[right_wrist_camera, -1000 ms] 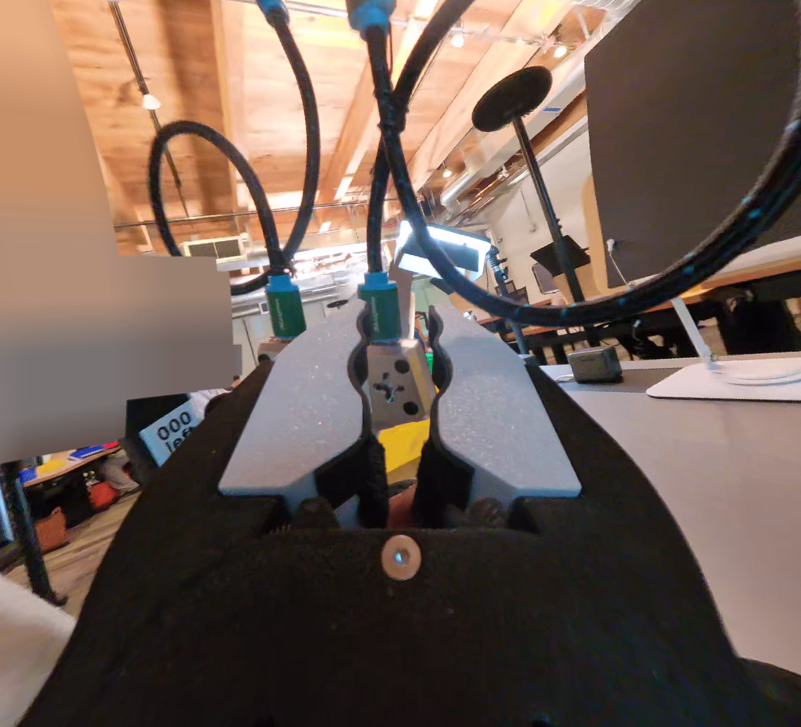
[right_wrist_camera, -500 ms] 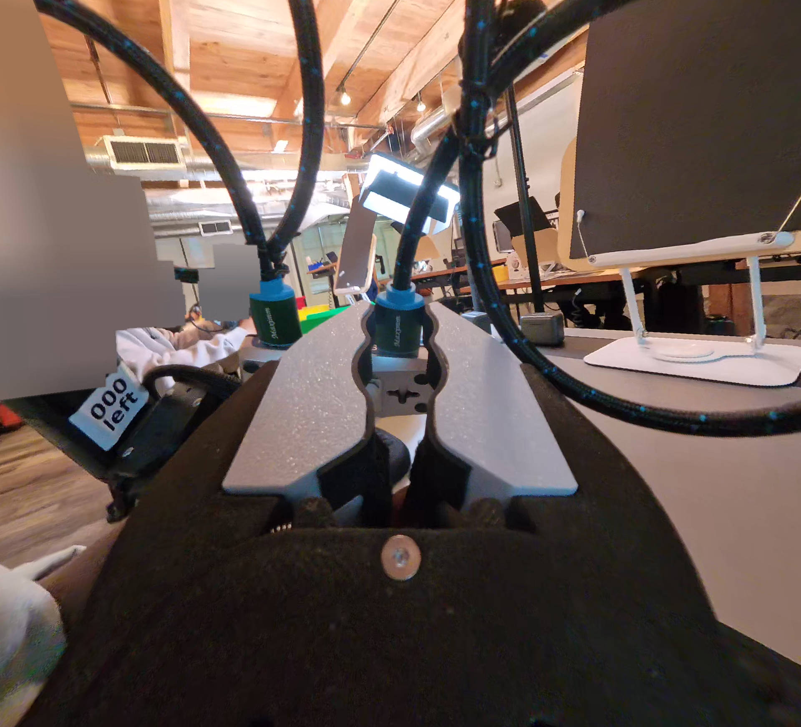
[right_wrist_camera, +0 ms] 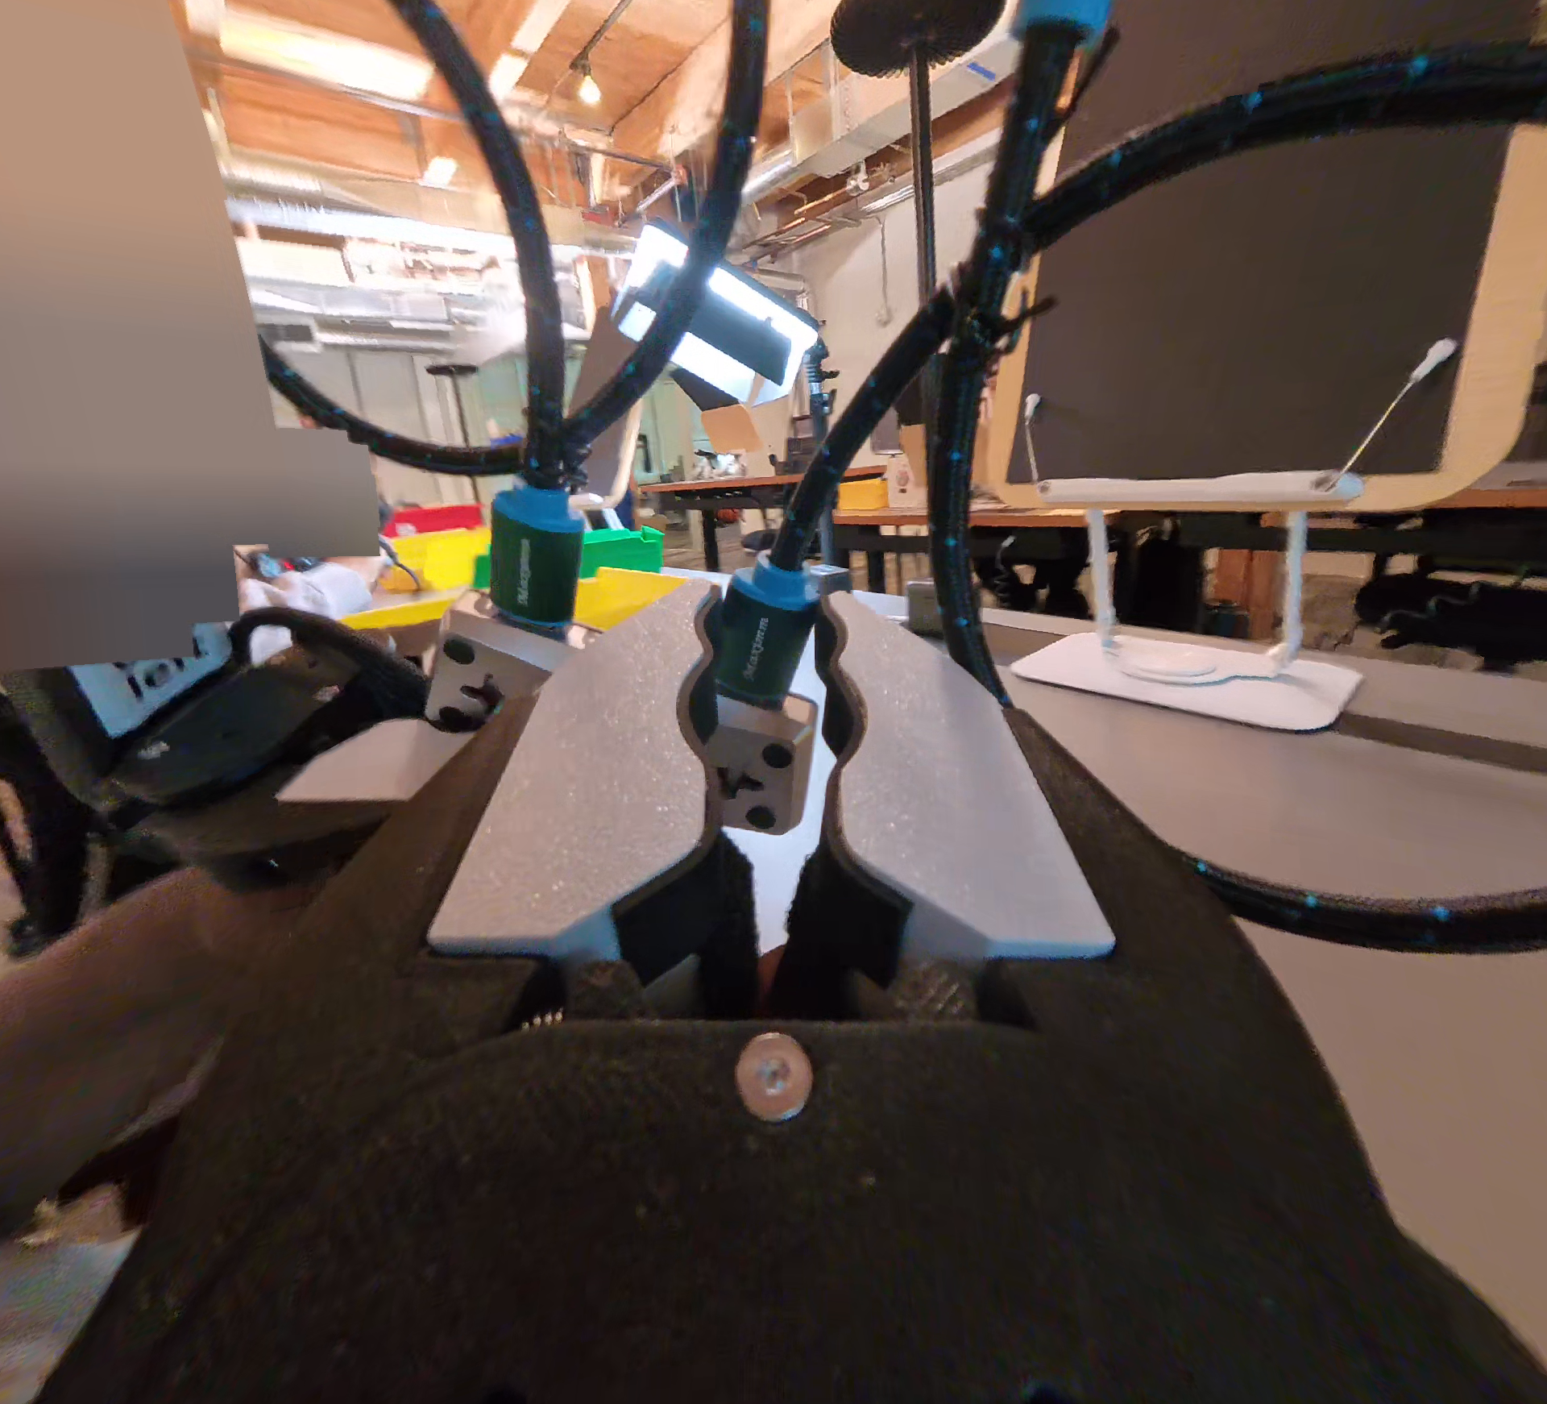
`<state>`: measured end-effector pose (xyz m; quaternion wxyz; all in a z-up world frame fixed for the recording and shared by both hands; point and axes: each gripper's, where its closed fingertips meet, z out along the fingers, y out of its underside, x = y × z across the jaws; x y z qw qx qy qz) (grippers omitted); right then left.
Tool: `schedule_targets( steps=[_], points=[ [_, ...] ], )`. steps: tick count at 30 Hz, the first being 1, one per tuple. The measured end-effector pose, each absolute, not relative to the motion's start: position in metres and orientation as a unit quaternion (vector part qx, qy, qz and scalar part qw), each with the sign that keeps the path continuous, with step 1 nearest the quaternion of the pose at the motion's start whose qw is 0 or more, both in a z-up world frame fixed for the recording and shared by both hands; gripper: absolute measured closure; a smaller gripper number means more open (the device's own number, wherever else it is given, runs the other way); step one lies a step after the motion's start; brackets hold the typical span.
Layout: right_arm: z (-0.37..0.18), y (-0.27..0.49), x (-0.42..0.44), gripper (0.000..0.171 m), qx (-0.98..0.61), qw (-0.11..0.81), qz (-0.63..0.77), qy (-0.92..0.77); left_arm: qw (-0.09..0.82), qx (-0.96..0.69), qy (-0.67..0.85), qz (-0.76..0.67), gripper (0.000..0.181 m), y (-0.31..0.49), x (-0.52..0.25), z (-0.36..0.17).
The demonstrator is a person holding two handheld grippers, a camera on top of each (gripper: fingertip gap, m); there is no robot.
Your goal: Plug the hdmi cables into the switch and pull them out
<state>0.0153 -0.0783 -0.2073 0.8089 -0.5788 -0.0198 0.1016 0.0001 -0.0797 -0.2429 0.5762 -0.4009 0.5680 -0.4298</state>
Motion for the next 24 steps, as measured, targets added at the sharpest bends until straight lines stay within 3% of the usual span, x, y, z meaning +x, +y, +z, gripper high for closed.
schedule_targets(
  steps=[4, 10, 14, 19, 24],
  points=[
    [-0.204, -0.081, 0.013, 0.15, -0.581, 0.808, -0.05, -0.079, 0.532, -0.415, 0.56, -0.481, 0.155, -0.083, -0.002, -0.242],
    [-0.21, -0.077, 0.018, 0.152, -0.572, 0.81, 0.13, 0.0, 0.572, -0.395, 0.569, -0.44, 0.156, -0.077, 0.001, -0.249],
    [-0.203, -0.081, 0.012, 0.152, -0.565, 0.82, 0.084, -0.032, 0.556, -0.386, 0.564, -0.473, 0.157, -0.081, -0.003, -0.243],
    [-0.203, -0.08, 0.013, 0.153, -0.55, 0.817, 0.172, 0.007, 0.563, -0.386, 0.568, -0.461, 0.156, -0.079, -0.003, -0.244],
    [-0.198, -0.076, 0.011, 0.152, -0.588, 0.791, 0.17, -0.028, 0.574, -0.378, 0.565, -0.458, 0.158, -0.076, -0.006, -0.246]
  ],
)
